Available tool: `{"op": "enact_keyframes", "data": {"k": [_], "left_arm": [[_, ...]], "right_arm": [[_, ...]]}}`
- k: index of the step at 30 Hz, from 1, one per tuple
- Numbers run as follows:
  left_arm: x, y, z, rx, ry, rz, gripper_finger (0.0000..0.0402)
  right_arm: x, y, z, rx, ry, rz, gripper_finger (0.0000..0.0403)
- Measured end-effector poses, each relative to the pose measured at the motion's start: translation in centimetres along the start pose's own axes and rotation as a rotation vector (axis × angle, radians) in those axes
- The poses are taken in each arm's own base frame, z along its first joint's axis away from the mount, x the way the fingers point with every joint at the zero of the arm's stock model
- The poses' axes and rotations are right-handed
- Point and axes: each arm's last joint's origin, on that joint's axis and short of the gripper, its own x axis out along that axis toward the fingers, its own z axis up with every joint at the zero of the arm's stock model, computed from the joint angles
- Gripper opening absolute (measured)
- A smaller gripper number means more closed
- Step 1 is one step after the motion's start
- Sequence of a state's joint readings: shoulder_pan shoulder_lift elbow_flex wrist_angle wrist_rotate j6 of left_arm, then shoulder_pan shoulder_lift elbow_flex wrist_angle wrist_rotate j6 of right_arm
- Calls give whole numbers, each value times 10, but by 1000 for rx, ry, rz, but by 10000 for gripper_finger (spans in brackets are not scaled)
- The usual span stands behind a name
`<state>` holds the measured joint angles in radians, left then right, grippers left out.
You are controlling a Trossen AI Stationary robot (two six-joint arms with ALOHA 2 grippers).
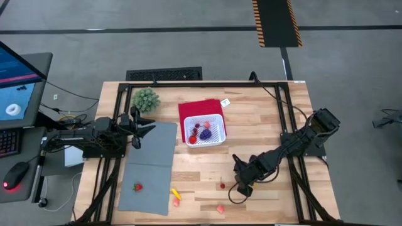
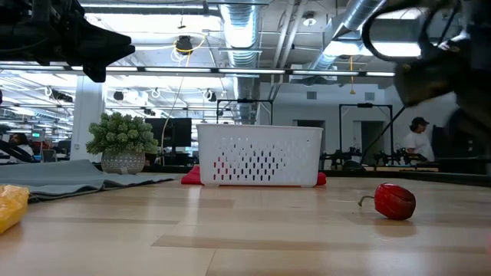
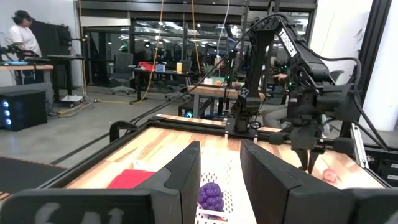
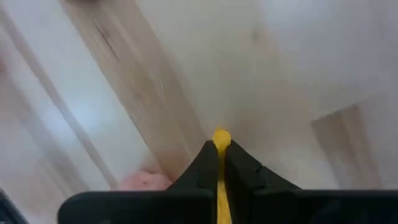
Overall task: Pick and placing Produce into tupperware
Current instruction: Put the yellow corn into the white bin
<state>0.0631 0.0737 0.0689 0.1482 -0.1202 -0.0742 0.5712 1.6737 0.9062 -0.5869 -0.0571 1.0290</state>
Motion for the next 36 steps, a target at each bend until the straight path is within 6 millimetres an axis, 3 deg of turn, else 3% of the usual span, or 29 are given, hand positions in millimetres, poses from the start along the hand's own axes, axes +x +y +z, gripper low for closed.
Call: {"op": "enact_keyframes", "data": {"k": [5,13,21,29,36], "left_arm": [[0,0,0,0,0,1,104],[0,0,0,0,0,0,104],[0,0,0,1,-1,10,104],[0,1,0,1,-5,30,104],[0,1,0,0,-4,31,104]], "right_arm": [[-11,-8,13,-18,-55,10,57],[-29,-20,42,-182,-233,31,45],[-70,-27,72,-387,-518,147,48],[-115,-53,80,-493,-706,124,46],[-133,-90,66,-493,-833,123,45]]}}
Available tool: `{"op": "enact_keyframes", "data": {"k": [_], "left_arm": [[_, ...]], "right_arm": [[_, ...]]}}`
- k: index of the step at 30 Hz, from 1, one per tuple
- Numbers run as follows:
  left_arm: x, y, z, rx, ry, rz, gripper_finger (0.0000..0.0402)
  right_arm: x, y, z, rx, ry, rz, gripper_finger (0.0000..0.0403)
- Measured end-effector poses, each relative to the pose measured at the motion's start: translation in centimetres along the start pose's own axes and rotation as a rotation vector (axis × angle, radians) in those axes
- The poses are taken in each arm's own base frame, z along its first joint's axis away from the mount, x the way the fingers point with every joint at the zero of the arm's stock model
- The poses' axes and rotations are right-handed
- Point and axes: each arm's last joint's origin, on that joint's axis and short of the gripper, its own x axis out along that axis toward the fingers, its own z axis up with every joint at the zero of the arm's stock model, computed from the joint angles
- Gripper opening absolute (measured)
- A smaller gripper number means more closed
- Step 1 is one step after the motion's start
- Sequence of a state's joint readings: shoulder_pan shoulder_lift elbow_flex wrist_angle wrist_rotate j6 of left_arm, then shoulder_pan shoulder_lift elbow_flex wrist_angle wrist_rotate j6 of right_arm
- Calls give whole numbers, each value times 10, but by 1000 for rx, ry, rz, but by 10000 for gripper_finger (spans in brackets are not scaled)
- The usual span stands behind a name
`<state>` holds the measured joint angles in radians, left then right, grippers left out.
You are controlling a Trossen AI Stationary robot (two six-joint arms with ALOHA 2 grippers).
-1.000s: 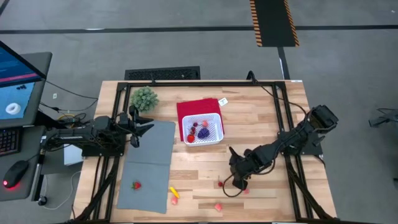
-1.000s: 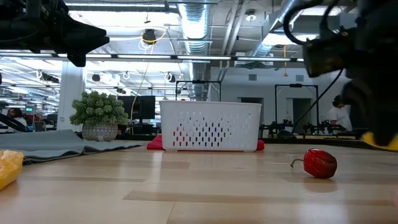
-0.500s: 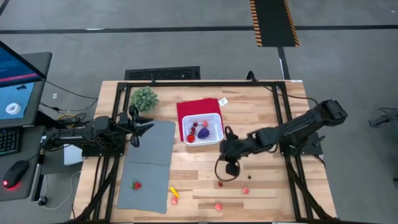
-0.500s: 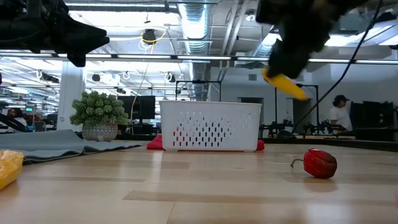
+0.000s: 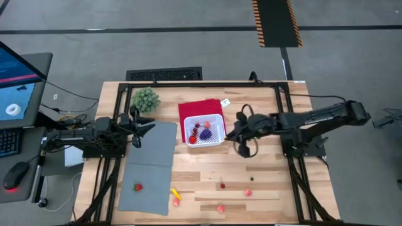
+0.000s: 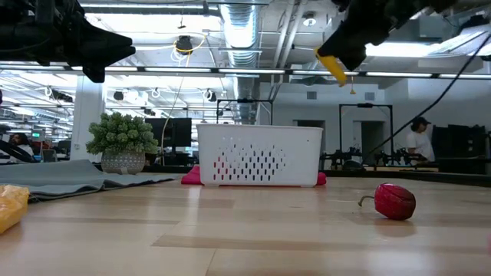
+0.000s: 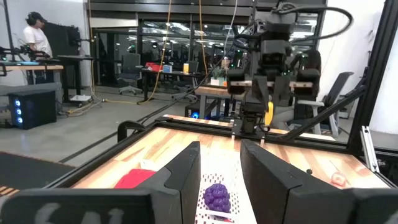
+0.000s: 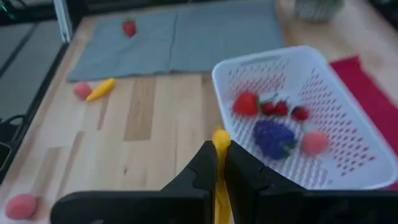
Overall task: Pick and placing Produce into tupperware
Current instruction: Put the yellow corn into the white bin
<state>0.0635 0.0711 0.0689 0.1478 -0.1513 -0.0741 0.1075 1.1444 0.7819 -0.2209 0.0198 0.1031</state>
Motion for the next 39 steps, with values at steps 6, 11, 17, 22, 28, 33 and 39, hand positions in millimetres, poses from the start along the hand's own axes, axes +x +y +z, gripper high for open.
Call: {"op": "enact_keyframes", "data": {"k": [6,11,17,22,28,33,39], "left_arm": [[0,0,0,8,4,0,104],[0,1,-2,6,15,21,104],[0,1,-7,11,69,26,104],[-1,1,-10,18,106,27,104],[-1,2,-16,8,164,24,104],[-1,3,-23,32,177,43,104],[0,0,-25,62,106,-35,104]], "right_arm": [[-25,-9,-19,-35,-176,41,45],[-36,-14,-41,-65,-337,81,45],[-38,-19,-78,-63,-404,77,45],[-38,-20,-100,-62,-461,98,46],[-39,-20,-111,-60,-501,110,46],[-37,-19,-117,-63,-516,124,46],[-37,-16,-119,-55,-540,151,47]]}}
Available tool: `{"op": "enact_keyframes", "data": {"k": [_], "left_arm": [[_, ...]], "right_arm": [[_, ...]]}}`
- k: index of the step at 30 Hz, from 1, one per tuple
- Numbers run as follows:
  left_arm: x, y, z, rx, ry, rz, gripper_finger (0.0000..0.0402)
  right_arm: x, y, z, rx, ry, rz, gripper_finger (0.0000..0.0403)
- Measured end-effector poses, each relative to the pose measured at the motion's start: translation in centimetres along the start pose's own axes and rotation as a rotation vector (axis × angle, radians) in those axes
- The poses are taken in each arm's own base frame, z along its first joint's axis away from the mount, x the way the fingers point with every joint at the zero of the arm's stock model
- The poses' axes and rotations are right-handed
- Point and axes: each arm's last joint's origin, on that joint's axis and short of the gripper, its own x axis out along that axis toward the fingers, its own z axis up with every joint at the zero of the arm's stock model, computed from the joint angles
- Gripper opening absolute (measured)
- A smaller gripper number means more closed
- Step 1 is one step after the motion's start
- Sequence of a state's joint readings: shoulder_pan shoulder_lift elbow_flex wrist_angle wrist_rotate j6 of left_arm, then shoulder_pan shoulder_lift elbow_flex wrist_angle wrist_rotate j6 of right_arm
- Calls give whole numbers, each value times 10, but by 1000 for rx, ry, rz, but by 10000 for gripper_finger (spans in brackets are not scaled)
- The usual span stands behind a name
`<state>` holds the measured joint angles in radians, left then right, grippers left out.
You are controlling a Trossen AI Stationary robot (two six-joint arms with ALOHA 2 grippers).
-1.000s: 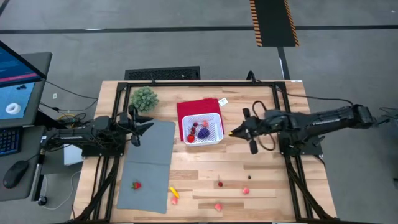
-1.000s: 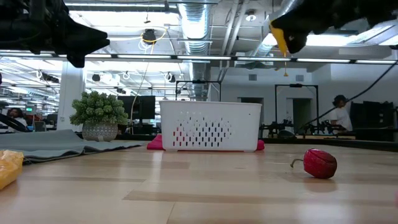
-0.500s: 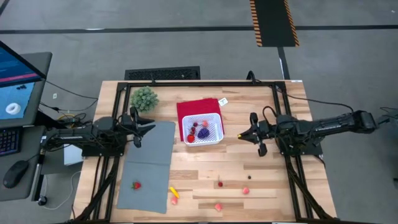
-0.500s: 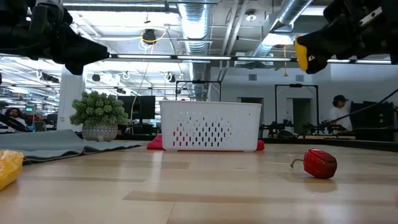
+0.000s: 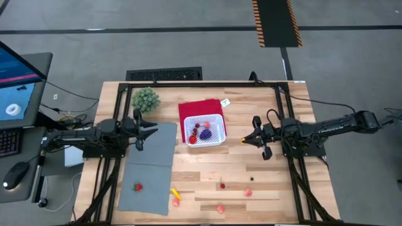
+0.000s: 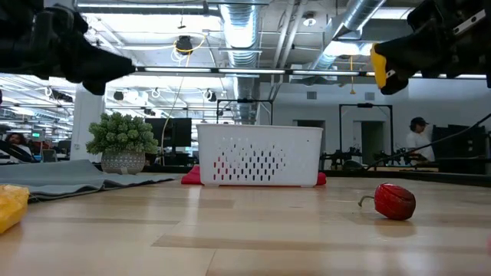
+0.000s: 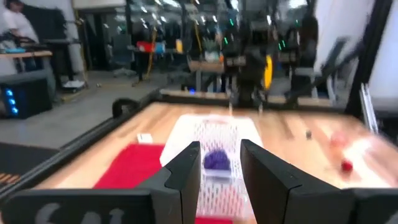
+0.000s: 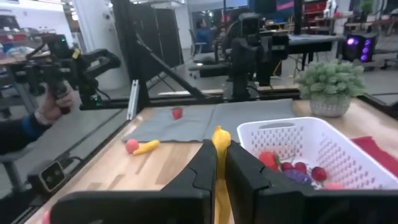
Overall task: Pick and placing Produce into tupperware
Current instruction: Put the yellow corn into the white bin
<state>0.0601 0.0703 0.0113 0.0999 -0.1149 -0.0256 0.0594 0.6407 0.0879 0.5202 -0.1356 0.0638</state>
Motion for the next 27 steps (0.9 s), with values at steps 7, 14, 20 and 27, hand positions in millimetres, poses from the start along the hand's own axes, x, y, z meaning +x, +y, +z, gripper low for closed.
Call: {"op": "enact_keyframes", "data": {"k": [7,14,20,27], "left_arm": [[1,0,-7,-46,72,5,104],[1,0,-7,-80,72,7,104],[1,0,-7,-82,72,7,104],[1,0,-7,-82,73,7,104]], "right_arm": [[-1,-1,10,225,-114,-29,47],[-2,-12,12,514,-190,-194,47],[-5,-22,14,726,-255,-240,47],[-9,-33,16,777,-302,-285,47]]}}
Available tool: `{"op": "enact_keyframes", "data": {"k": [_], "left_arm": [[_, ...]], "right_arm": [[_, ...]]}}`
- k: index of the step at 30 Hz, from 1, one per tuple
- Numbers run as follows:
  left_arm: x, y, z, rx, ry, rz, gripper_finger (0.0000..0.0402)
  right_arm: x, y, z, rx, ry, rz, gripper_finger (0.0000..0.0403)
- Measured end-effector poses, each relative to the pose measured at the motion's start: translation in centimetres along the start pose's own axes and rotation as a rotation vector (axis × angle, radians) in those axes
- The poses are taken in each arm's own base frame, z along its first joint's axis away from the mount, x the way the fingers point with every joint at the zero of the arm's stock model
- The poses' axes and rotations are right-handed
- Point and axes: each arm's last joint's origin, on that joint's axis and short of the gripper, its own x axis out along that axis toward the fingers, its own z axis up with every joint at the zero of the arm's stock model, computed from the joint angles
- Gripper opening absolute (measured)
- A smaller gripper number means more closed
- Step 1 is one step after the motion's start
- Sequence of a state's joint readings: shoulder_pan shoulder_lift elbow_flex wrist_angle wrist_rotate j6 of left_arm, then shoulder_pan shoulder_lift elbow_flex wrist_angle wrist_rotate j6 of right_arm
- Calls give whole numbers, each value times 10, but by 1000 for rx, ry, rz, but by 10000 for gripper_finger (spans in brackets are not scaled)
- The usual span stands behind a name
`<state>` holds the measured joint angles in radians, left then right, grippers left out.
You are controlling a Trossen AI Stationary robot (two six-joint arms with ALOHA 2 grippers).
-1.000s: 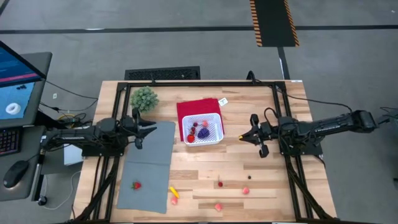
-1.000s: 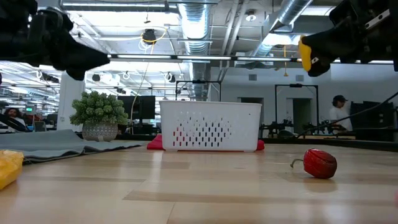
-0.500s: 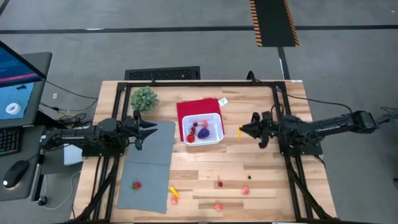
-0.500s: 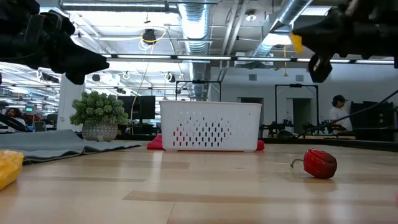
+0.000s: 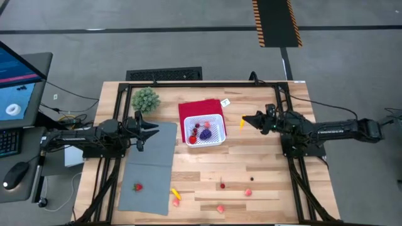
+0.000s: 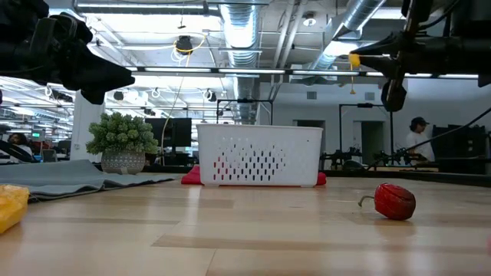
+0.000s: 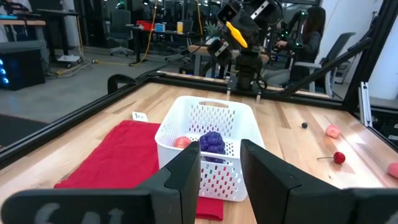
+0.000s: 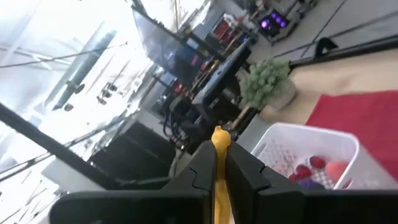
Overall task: Pick and placing Produce into tupperware
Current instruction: Put the yellow corn into the white bin
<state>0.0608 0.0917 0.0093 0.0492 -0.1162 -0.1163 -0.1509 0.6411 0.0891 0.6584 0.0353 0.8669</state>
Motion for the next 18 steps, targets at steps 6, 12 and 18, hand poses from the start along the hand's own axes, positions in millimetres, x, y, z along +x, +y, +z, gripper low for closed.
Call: {"op": "enact_keyframes", "data": {"k": [6,12,18], "left_arm": [[0,0,0,0,1,-1,104],[0,0,0,0,2,-1,104],[0,0,0,0,2,-1,104]], "right_arm": [[0,-2,8,-15,-59,-8,47],[0,-5,11,-37,-89,-42,47],[0,-8,10,-36,-84,-78,47]]}}
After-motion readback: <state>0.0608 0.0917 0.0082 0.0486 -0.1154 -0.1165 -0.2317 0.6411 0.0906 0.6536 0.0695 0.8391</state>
